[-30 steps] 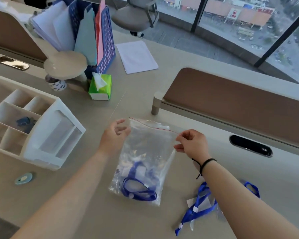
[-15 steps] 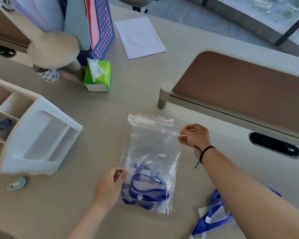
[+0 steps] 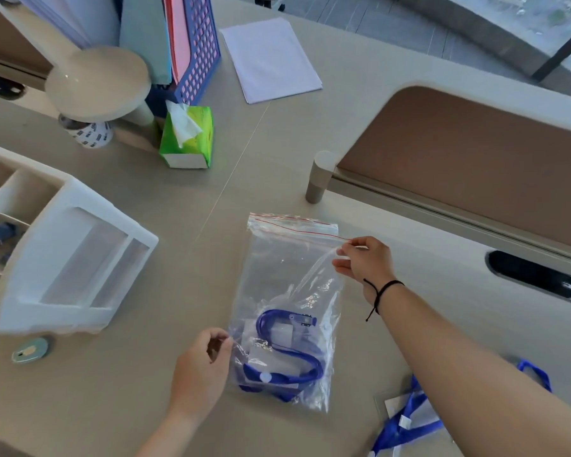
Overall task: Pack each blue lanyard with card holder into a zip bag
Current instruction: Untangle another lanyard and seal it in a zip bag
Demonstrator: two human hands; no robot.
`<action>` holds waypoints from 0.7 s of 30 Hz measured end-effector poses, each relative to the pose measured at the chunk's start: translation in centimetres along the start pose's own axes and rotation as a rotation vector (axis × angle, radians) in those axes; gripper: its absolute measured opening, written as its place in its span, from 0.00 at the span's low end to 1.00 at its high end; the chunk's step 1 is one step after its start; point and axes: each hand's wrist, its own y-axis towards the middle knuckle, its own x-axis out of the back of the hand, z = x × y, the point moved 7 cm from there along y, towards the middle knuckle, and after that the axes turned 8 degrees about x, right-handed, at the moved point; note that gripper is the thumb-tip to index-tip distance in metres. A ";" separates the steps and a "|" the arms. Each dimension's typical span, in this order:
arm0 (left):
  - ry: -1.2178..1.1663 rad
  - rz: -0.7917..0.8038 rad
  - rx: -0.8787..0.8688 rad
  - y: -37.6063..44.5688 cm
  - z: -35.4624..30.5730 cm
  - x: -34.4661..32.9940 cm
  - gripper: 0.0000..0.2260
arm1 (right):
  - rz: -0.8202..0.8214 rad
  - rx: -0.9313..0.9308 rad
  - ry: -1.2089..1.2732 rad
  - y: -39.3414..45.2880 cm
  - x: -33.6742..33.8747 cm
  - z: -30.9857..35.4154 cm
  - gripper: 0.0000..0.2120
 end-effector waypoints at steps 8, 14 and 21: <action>0.489 -0.008 -0.560 -0.6 -6.1 -4.5 0.21 | 0.258 0.755 -0.920 -9.6 -5.0 -2.2 0.24; 0.721 0.123 -0.533 0.1 -4.3 -9.0 0.26 | 0.412 0.604 -1.158 -11.0 -5.3 -8.3 0.28; 0.738 0.122 -0.508 0.0 -4.0 -9.3 0.30 | 0.399 0.607 -1.177 -10.6 -5.0 -9.5 0.29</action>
